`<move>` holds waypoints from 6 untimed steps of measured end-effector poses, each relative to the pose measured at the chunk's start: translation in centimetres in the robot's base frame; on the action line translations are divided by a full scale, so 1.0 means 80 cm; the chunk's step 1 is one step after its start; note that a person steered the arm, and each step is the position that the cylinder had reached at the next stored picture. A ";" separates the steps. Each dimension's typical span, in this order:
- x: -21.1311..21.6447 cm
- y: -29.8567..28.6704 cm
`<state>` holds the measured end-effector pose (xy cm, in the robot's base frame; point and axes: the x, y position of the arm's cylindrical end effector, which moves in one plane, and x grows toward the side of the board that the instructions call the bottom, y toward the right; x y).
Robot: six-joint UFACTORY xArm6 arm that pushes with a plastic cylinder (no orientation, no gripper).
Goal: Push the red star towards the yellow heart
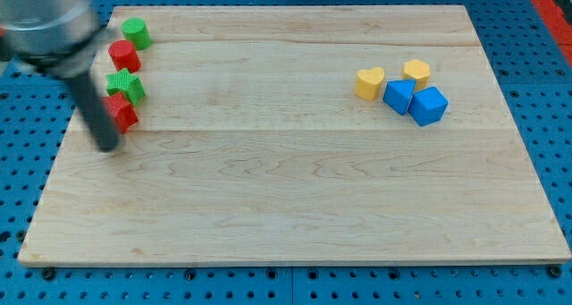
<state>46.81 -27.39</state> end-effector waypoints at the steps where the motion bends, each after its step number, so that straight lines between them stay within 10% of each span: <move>1: -0.006 -0.038; 5: -0.052 -0.035; 6: -0.053 0.063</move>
